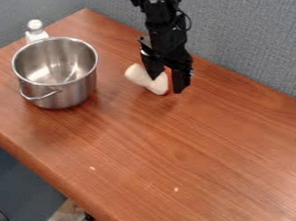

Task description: Put the mushroom in the metal pot

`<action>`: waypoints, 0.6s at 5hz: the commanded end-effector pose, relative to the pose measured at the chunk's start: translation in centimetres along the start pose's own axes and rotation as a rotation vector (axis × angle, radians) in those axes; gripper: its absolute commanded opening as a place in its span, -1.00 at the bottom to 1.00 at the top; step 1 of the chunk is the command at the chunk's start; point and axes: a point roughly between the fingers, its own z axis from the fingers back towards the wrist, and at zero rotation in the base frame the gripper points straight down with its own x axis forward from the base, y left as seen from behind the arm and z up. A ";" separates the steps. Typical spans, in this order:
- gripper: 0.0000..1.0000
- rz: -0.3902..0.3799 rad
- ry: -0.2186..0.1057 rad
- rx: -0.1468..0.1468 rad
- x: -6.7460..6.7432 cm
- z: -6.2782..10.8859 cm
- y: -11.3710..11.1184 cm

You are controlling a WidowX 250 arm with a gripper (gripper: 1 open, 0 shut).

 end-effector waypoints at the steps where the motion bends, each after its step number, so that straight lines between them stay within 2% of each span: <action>1: -1.00 -0.064 -0.019 -0.022 -0.1 -1.5 1.4; 3: -1.00 0.103 0.008 0.044 -1.6 -1.6 0.1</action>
